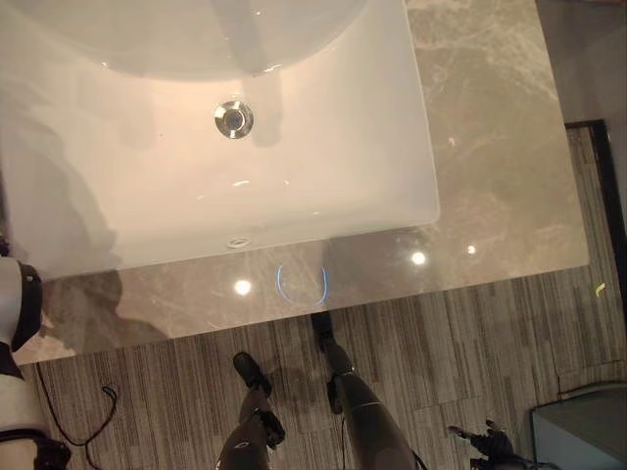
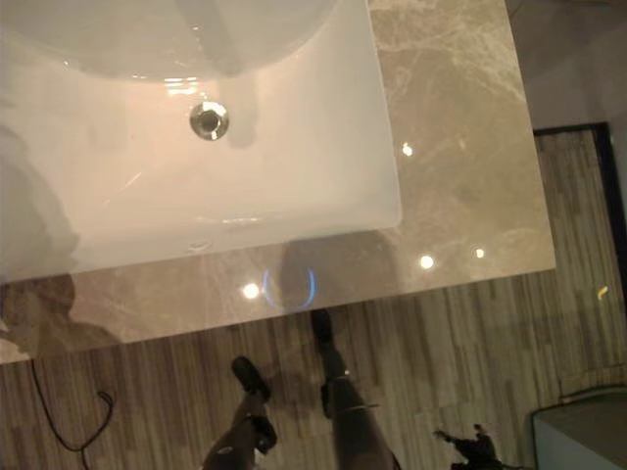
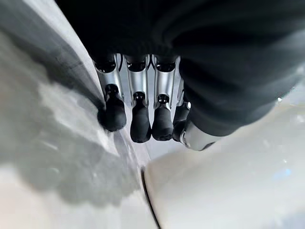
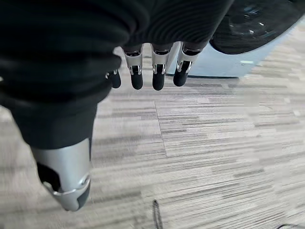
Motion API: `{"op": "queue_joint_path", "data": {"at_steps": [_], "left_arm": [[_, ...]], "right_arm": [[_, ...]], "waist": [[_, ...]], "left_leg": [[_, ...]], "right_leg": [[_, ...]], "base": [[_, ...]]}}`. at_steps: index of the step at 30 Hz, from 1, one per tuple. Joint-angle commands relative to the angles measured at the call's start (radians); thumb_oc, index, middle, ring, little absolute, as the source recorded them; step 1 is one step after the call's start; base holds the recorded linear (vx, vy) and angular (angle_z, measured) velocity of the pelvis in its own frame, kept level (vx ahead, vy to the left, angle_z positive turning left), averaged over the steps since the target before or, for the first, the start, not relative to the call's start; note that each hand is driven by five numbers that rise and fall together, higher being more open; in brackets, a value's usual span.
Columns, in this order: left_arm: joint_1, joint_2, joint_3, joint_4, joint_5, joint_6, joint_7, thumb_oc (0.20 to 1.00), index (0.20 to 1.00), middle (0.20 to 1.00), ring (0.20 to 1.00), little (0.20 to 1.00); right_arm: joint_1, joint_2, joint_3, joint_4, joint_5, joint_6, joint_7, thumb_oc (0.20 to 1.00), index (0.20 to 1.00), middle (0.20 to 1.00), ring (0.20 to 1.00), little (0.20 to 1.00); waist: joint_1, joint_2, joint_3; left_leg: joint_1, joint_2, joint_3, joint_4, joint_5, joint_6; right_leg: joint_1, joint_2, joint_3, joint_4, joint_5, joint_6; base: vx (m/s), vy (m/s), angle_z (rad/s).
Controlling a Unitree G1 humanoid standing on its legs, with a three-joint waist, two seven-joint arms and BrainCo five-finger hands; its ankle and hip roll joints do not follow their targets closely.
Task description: Put brush and paste in cup on sink, flatten towel.
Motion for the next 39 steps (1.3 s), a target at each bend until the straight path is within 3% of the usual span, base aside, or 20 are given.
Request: {"op": "queue_joint_path", "data": {"at_steps": [1, 15, 23, 27, 30, 32, 35, 39], "left_arm": [[-0.099, 0.041, -0.026, 0.008, 0.063, -0.049, -0.012, 0.2, 0.2, 0.2, 0.2, 0.2], [-0.117, -0.122, -0.129, -0.216, 0.142, -0.104, -0.015, 0.2, 0.2, 0.2, 0.2, 0.2], [-0.08, -0.167, -0.109, -0.261, 0.129, -0.12, -0.023, 0.2, 0.2, 0.2, 0.2, 0.2], [-0.022, -0.134, -0.074, -0.323, 0.136, -0.135, -0.013, 0.2, 0.2, 0.2, 0.2, 0.2], [0.025, -0.086, -0.015, -0.372, 0.174, -0.15, 0.058, 0.2, 0.2, 0.2, 0.2, 0.2], [0.084, -0.046, 0.071, -0.398, 0.207, -0.147, 0.124, 0.2, 0.2, 0.2, 0.2, 0.2], [0.149, 0.009, 0.164, -0.317, 0.202, -0.157, 0.198, 0.2, 0.2, 0.2, 0.2, 0.2], [0.19, 0.071, 0.229, -0.24, 0.178, -0.145, 0.214, 0.2, 0.2, 0.2, 0.2, 0.2]], "right_arm": [[0.037, -0.092, -0.003, 0.001, 0.029, -0.003, 0.006, 1.0, 1.0, 1.0, 1.0, 1.0], [0.153, -0.096, 0.01, -0.198, 0.039, -0.031, 0.06, 1.0, 1.0, 1.0, 1.0, 1.0], [0.184, -0.096, 0.021, -0.271, 0.038, -0.033, 0.082, 1.0, 1.0, 1.0, 1.0, 1.0], [0.196, -0.098, 0.014, -0.3, 0.036, -0.035, 0.083, 1.0, 1.0, 1.0, 1.0, 1.0], [0.206, -0.094, 0.011, -0.313, 0.034, -0.039, 0.085, 1.0, 1.0, 1.0, 1.0, 1.0], [0.201, -0.063, 0.013, -0.269, 0.031, -0.046, 0.08, 1.0, 1.0, 1.0, 1.0, 1.0], [0.138, -0.028, 0.032, -0.092, -0.003, -0.036, 0.027, 1.0, 1.0, 1.0, 1.0, 1.0], [0.121, -0.043, 0.032, -0.07, -0.011, -0.038, 0.013, 1.0, 1.0, 1.0, 1.0, 1.0]], "waist": [[-0.036, 0.09, 0.011], [-0.041, 0.083, 0.006], [-0.038, 0.079, 0.01], [-0.029, 0.076, 0.015], [-0.016, 0.072, 0.019], [-0.018, 0.061, 0.028], [-0.021, 0.061, 0.031], [-0.027, 0.06, 0.032]], "left_leg": [[0.088, 0.079, -0.089, 0.006, 0.006, -0.12], [0.082, 0.079, -0.099, 0.006, 0.009, -0.119], [0.085, 0.076, -0.102, 0.006, 0.004, -0.116], [0.093, 0.075, -0.102, 0.006, 0.006, -0.117], [0.094, 0.074, -0.106, 0.006, 0.008, -0.116], [0.081, 0.069, -0.096, 0.006, 0.037, -0.109], [0.085, 0.07, -0.088, 0.006, 0.042, -0.111], [0.085, 0.072, -0.088, 0.006, 0.04, -0.11]], "right_leg": [[0.032, -0.004, -0.014, -0.001, -0.002, 0.117], [0.026, -0.011, -0.023, -0.001, -0.001, 0.114], [0.029, -0.018, -0.03, -0.001, 0.001, 0.116], [0.035, -0.018, -0.03, -0.001, 0.001, 0.114], [0.039, -0.02, -0.035, -0.001, -0.003, 0.115], [0.028, -0.025, -0.043, -0.001, 0.02, 0.104], [0.029, -0.021, -0.038, -0.001, 0.018, 0.103], [0.029, -0.018, -0.035, -0.001, 0.015, 0.103]], "base": [[0.0, 0.0, 0.0], [0.0, -0.003, 0.01], [0.0, 0.0, 0.0], [0.0, 0.0, 0.0], [-0.04, -0.036, -0.01], [-0.09, -0.064, 0.0], [0.0, 0.0, 0.0], [0.01, 0.009, -0.03]]}}
